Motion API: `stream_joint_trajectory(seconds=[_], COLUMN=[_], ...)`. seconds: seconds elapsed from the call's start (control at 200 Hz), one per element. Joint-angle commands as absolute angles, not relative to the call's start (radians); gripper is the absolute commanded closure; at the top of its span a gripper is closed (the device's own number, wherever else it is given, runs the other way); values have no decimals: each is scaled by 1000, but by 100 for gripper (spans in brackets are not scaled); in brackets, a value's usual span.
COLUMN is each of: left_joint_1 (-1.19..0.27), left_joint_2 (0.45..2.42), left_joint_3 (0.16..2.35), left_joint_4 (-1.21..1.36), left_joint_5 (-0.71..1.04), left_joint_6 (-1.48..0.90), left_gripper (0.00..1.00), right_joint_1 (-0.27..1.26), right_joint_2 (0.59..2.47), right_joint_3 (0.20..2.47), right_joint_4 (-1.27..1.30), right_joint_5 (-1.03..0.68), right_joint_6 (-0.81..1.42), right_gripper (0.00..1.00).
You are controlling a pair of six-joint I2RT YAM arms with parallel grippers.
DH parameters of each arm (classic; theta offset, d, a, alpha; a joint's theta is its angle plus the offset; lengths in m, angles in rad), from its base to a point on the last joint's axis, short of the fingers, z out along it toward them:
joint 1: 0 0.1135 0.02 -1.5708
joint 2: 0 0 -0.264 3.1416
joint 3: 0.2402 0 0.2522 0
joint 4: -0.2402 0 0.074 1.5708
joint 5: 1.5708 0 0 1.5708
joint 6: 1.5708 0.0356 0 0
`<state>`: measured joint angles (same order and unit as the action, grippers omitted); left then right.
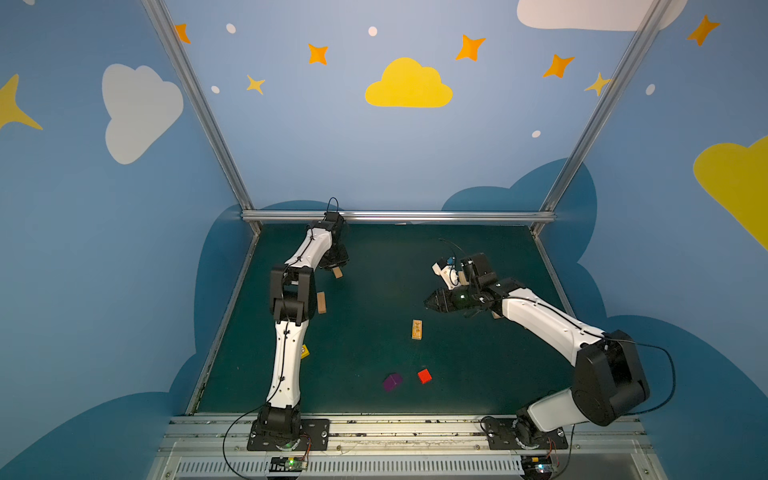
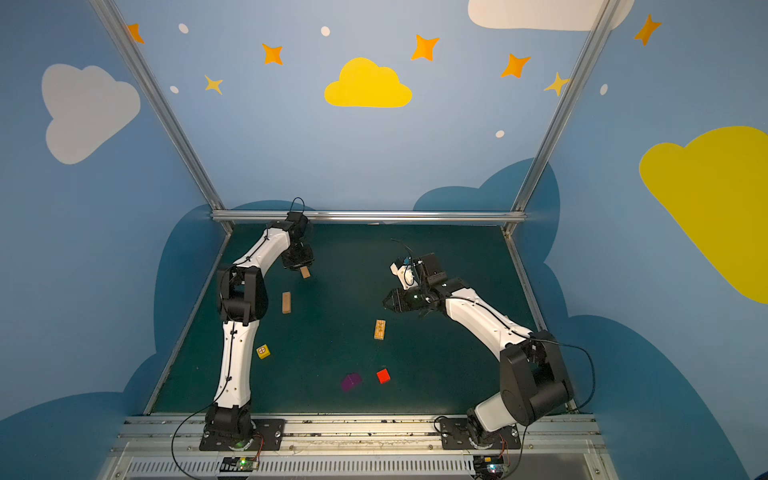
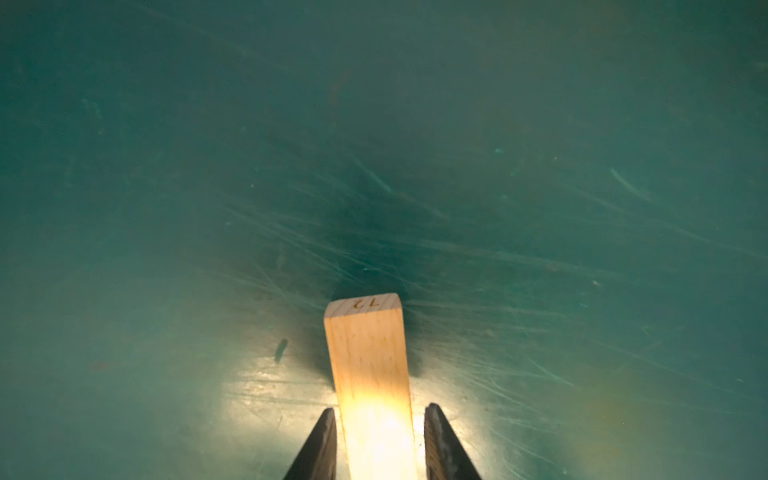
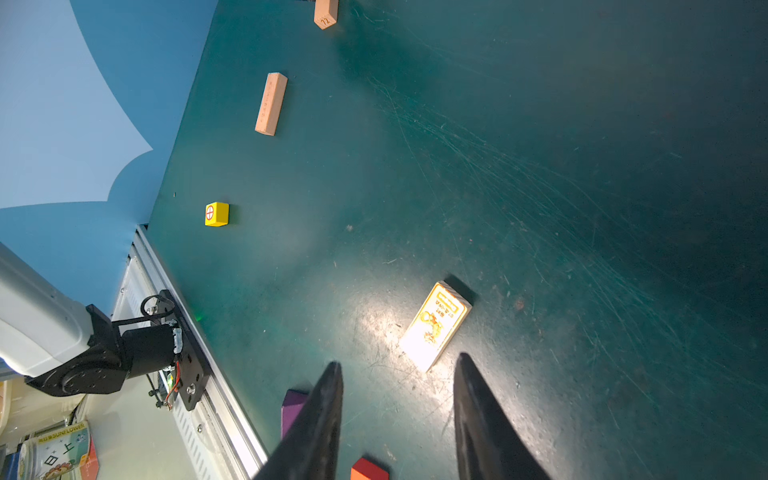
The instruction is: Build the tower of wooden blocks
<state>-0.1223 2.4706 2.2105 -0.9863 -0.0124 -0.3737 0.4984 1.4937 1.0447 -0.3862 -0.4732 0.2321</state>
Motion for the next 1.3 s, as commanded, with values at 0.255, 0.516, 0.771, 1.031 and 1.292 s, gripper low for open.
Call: stream_joint_trajectory(seconds=[0.255, 0.516, 0.771, 1.031, 1.292], left_joint_1=[-116, -114, -112, -111, -111], left_joint_2=[2483, 2487, 2488, 2494, 2508], left_joint_3=[2224, 2225, 2229, 2238, 2256], left_joint_4=[-1008, -1011, -1015, -1017, -1036], left_joint_5=[-12, -12, -14, -1, -12], left_joint_6=[-370, -368, -369, -370, -366], left_gripper=[69, 69, 67, 70, 66], right_joint_1=[502, 503, 502, 502, 502], right_joint_2=[1502, 1503, 1503, 1503, 1504], right_joint_3=[1067, 1072, 1077, 1078, 1080], right_joint_4=[-403, -411, -416, -421, -422], right_joint_5=[-481, -488, -495, -493, -493], right_joint_6=[235, 234, 233, 231, 230], right_gripper=[60, 60, 60, 59, 60])
